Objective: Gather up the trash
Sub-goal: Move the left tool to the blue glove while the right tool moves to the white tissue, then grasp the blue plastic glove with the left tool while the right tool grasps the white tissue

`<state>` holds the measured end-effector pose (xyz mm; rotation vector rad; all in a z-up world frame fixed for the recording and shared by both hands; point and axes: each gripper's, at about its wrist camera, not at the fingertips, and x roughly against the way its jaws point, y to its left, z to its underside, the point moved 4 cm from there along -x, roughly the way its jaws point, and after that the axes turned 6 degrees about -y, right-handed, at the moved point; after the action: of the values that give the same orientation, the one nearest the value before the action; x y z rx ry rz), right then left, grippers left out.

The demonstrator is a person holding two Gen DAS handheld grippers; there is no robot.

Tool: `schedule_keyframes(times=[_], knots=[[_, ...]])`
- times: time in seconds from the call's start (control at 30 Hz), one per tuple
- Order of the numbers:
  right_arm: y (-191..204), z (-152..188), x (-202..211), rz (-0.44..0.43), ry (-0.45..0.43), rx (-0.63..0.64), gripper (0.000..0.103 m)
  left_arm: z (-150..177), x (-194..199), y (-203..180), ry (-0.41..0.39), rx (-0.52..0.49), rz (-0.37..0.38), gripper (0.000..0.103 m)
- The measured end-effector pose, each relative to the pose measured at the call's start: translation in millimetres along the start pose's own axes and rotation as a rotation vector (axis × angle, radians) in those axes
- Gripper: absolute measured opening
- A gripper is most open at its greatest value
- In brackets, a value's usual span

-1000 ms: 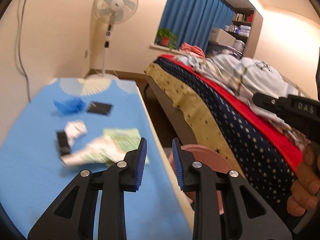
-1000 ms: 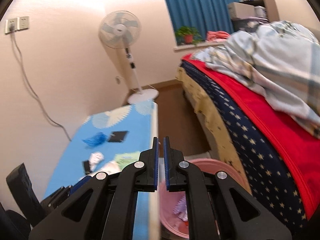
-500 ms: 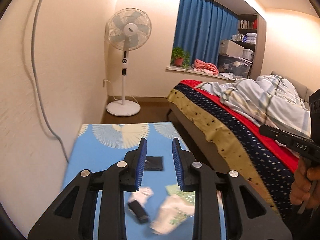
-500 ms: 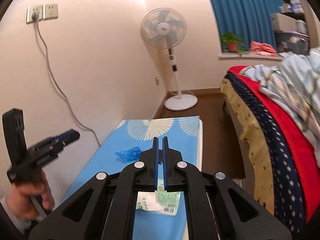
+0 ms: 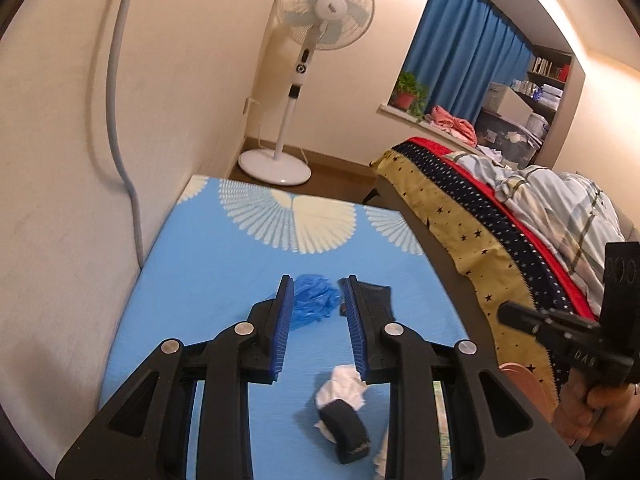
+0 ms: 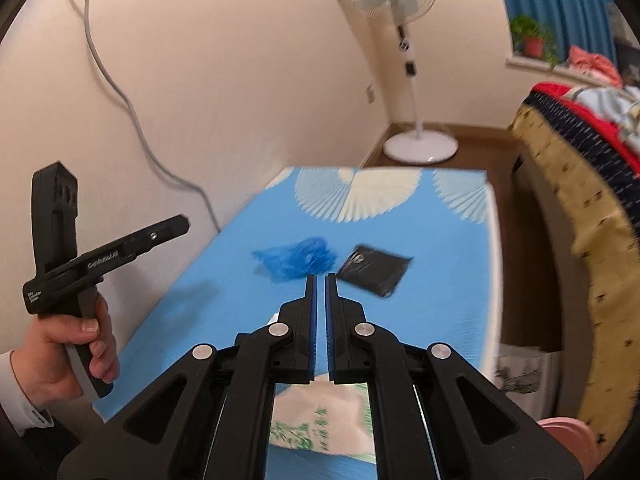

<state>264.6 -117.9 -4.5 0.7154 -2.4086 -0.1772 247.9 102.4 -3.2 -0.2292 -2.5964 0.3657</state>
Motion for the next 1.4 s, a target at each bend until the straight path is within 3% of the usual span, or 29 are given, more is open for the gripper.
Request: schedule_keyframes(times=[0.3,0.43,0.53,0.6,0.63,0.83,0.9,0.93,1.03,1.1,1.4], knots=[[8,25,-70,-0.053,0.144,-0.049,0.008,16,-47,29,0.07,0.007,-0.001,0.027],[10,37,-94,-0.066,0.209,-0.066,0.008,24,-68,41,0.104,0.025,-0.014,0.038],[12,45,-107,-0.061,0.251,-0.052,0.01,29,-80,46,0.123,0.034,-0.017,0.038],[12,48,-112,-0.053,0.265,-0.052,0.032,32,-86,49,0.132,0.043,-0.012,0.038],[12,50,-114,-0.048,0.272,-0.051,0.035,34,-90,50,0.137,0.051,-0.006,0.038],[12,57,-126,-0.031,0.317,-0.05,0.036,37,-103,50,0.154,0.062,0.019,0.037],[14,60,-126,-0.034,0.326,-0.036,0.031,39,-107,49,0.166,0.056,0.025,0.03],[14,61,-126,-0.034,0.328,-0.027,0.03,40,-108,48,0.173,0.053,0.031,0.02],[16,62,-122,-0.034,0.328,-0.007,0.013,40,-109,44,0.186,0.033,0.039,0.004],[16,60,-118,-0.031,0.312,0.001,0.007,37,-106,42,0.179,0.023,0.036,0.003],[20,29,-80,-0.033,0.186,-0.021,0.005,13,-75,38,0.12,-0.003,0.001,0.002]])
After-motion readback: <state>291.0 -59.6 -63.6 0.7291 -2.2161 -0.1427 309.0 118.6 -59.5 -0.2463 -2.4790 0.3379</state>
